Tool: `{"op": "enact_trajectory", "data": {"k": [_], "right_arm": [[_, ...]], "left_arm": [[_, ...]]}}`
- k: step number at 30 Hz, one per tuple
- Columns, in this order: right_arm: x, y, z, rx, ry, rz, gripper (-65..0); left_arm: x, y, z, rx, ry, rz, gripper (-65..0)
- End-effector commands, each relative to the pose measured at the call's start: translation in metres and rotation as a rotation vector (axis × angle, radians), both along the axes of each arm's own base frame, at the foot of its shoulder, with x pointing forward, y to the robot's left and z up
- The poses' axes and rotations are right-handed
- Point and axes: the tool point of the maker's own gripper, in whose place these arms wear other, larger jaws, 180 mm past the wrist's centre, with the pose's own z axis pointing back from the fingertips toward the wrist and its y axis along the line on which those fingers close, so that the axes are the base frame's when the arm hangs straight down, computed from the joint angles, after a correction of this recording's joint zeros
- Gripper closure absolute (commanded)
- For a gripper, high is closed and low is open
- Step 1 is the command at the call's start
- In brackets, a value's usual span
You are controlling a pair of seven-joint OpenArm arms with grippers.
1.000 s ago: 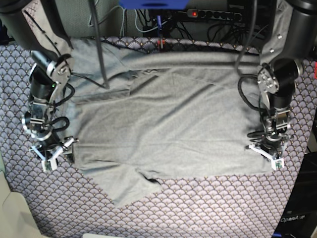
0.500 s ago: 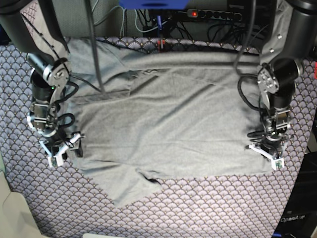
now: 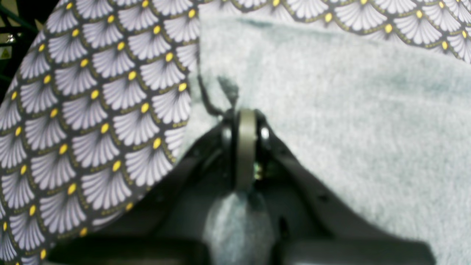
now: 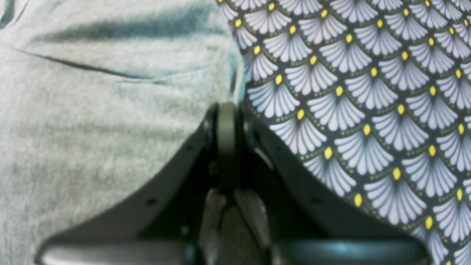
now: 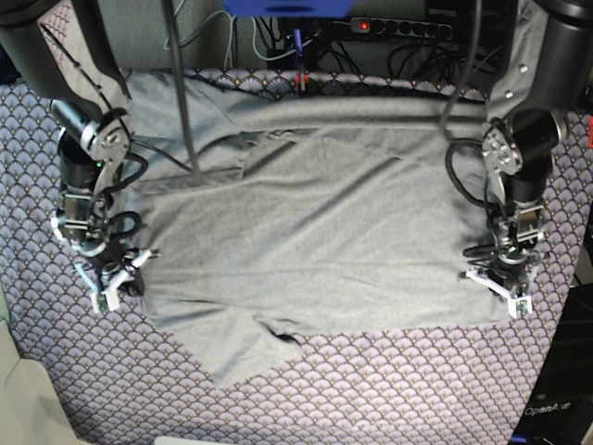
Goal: Fold the T-shirt properly
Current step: 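Lift both grasped edges and fold them over toward the shoulder fold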
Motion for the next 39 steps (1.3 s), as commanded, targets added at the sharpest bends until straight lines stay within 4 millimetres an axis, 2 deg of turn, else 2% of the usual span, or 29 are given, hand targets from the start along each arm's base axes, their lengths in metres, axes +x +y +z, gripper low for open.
{"op": "enact_trajectory", "data": {"k": [1,7,15,18,20,22,25,28,29,31,33,36,39], "right_arm": [[0.015,-0.02,0.03,-0.016,-0.107,-0.034,0.0],[-0.006,-0.039,0.035,-0.063,-0.202,-0.049,0.0],[-0.016,-0.035,0.036,-0.076,-0.243,-0.04,0.0],[-0.017,-0.034,0.035,-0.076,-0.243,-0.039,0.0],[-0.018,-0.028,0.035,-0.046,-0.238,-0.012,0.0],[-0.018,-0.023,0.035,-0.019,-0.232,0.009,0.0],[-0.019,-0.017,0.033,-0.008,-0.23,0.011,0.0],[-0.02,-0.018,0.039,-0.033,-0.253,0.01,0.0],[-0.025,-0.014,0.037,-0.039,-0.255,0.012,0.0],[-0.031,-0.013,0.048,-0.081,-0.292,0.011,0.0],[-0.039,-0.002,0.052,-0.099,-0.317,0.016,0.0],[-0.048,0.005,0.068,-0.117,-0.381,0.01,0.0],[-0.062,0.002,0.083,-0.103,-0.442,-0.034,0.0]], "left_arm": [[0.008,0.008,0.012,0.015,-0.011,0.007,0.0],[0.004,0.008,0.007,0.013,-0.001,0.007,0.0],[0.002,0.008,0.005,0.008,0.019,0.008,0.0],[0.01,0.018,0.026,0.039,0.014,0.02,0.0],[0.008,0.022,0.037,0.072,0.015,0.029,0.0],[0.008,0.018,0.056,0.104,-0.007,0.019,0.0],[0.006,0.0,0.076,0.122,-0.026,-0.041,0.0],[0.0,-0.01,0.095,0.148,-0.042,-0.057,0.0],[-0.005,-0.009,0.098,0.159,-0.04,-0.052,0.0],[-0.012,-0.005,0.106,0.183,-0.039,-0.042,0.0],[-0.018,-0.003,0.11,0.198,-0.034,-0.036,0.0],[-0.032,0.001,0.106,0.219,-0.011,-0.03,0.0],[-0.046,0.002,0.101,0.238,0.001,-0.032,0.0]]}}
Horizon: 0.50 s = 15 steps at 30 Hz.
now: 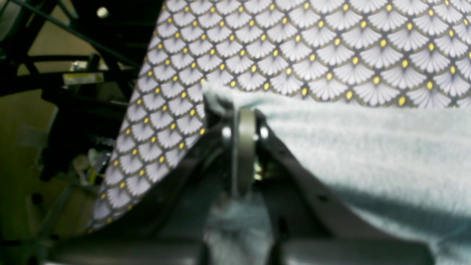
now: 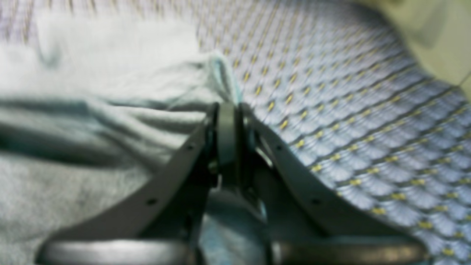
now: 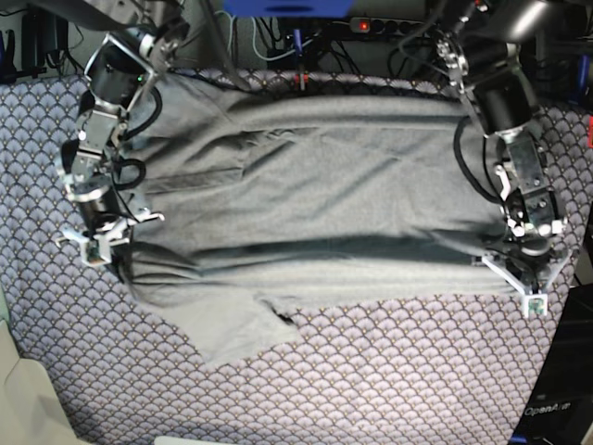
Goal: Fold the T-shirt properly
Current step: 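Lift both grasped edges and fold them over toward the shoulder fold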
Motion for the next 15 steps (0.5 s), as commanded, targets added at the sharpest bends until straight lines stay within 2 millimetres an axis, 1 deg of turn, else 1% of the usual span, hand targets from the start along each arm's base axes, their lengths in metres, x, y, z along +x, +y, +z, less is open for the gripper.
{"op": "enact_trajectory", "data": {"k": [1,4,7,9,10,12,15], "right_arm": [[-0.001,-0.014,0.024,-0.016,-0.08,-0.023,0.0],[-0.021,-0.019,0.02,-0.041,-0.071,-0.032,0.0],[-0.039,-0.022,0.009,-0.057,-0.038,-0.031,0.0],[-0.052,-0.025,0.006,-0.063,-0.027,-0.037,0.0],[-0.059,-0.027,0.007,-0.048,-0.036,-0.047,0.0],[-0.07,-0.031,0.016,-0.031,-0.069,-0.063,0.0],[-0.083,-0.033,0.029,-0.063,-0.092,-0.064,0.0]], "left_arm": [[0.003,0.008,0.019,0.036,-0.049,0.005,0.0],[-0.011,0.009,0.014,0.055,-0.036,0.003,0.0],[-0.021,0.009,0.018,0.078,-0.041,0.0,0.0],[-0.03,0.009,0.021,0.098,-0.044,-0.004,0.0],[-0.033,0.009,0.022,0.106,-0.046,-0.006,0.0],[-0.039,0.009,0.025,0.121,-0.05,-0.009,0.0],[-0.047,0.008,0.027,0.137,-0.051,-0.014,0.0]]}}
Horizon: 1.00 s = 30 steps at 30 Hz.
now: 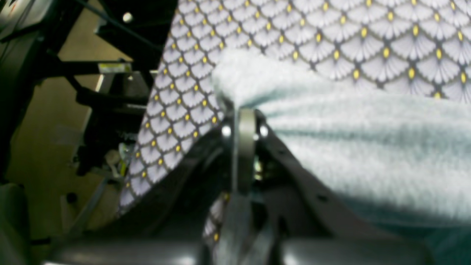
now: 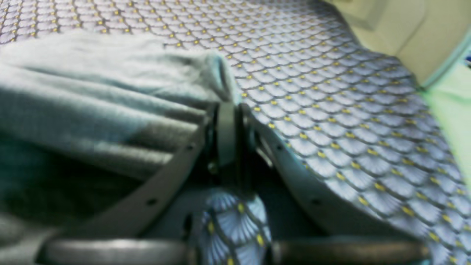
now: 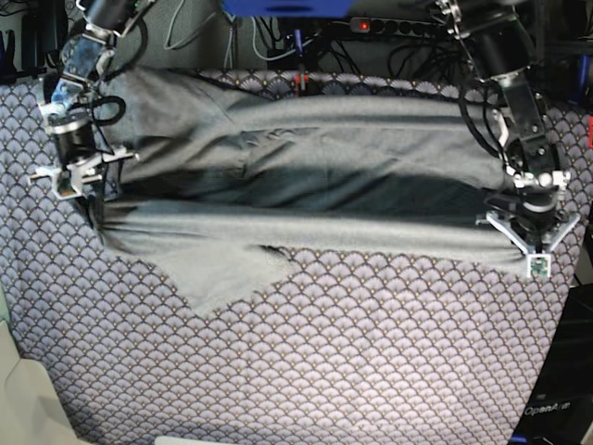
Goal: Fold the T-shirt properly
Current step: 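Lift both grasped edges and fold them over toward the shoulder fold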
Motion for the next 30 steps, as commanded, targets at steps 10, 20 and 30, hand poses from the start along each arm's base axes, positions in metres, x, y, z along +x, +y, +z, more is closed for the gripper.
{"op": "enact_trajectory", "data": {"k": [10,20,30], "right_arm": [[-0.042,-0.013,0.026,0.02,-0.079,-0.036,0.0],[-0.077,-0.01,0.001,0.025,0.023,-0.034,0.0],[-0.106,-0.006,-0.017,0.047,0.095,-0.049,0.0]], "left_arm": [[-0.031,-0.009,0.01,0.043,-0.026,-0.009,0.0],[-0.075,0.007,-0.018,0.047,0.07,0.039,0.0],[-0.099,-0.006,-0.046,-0.033,0.186,-0.067,0.0]]}}
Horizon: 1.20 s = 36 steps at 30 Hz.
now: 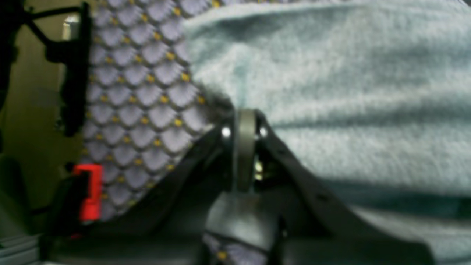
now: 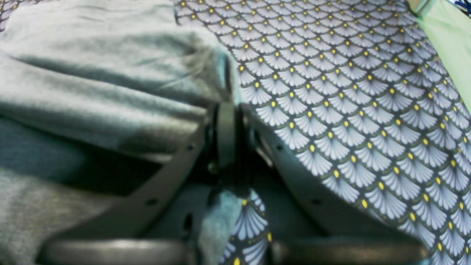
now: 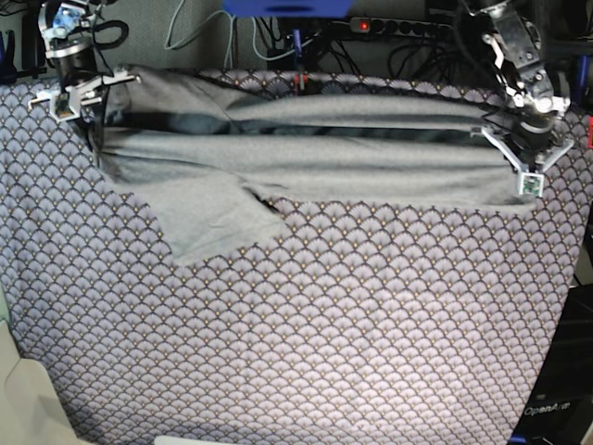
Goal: Fold the T-shirt properly
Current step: 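Lift both grasped edges and fold them over toward the shoulder fold, then lower the folded layer and open the right gripper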
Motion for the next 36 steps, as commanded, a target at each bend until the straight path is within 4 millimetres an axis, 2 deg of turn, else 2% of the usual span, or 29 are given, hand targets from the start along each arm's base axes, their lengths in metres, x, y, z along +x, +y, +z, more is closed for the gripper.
{"op": "enact_trajectory", "data": {"k": [1,4,10,16,22,25,31,36], "right_arm": [[-0.002,-0.007,0.011,-0.016,-0.039,-0.01,0.0],[-0.011,-0.007,0.008,-0.018,-0.016,-0.008,0.0],[-0.029,-0.02,0.003,-0.034,0.022,-0.041,0.0],[-0.042,-0.016,-0.001,-0.029,0.047,-0.031,0.0],[-0.055,-0.012,0.005,0.004,-0.024,-0.025,0.0],[-0.061,-0.013,0.0,0.03,-0.032,-0.041,0.0],[-0.065,-0.013,-0.007,0.046,-0.019,-0.051,0.0],[-0.064,-0.013,-0.005,0.043,-0.024,-0.049,0.0]], "left_arm": [[0.008,0.004,0.012,0.018,-0.04,-0.006,0.0],[0.008,0.003,0.011,0.016,-0.039,-0.009,0.0],[0.001,0.005,-0.004,-0.003,0.003,-0.004,0.0],[-0.001,0.005,-0.008,-0.01,0.013,-0.002,0.0],[-0.001,0.012,-0.006,0.01,0.018,-0.005,0.0],[-0.004,0.012,-0.013,-0.003,0.036,-0.001,0.0],[-0.011,0.017,-0.026,0.001,0.078,0.0,0.0],[-0.01,0.017,-0.025,0.001,0.074,0.0,0.0]]}}
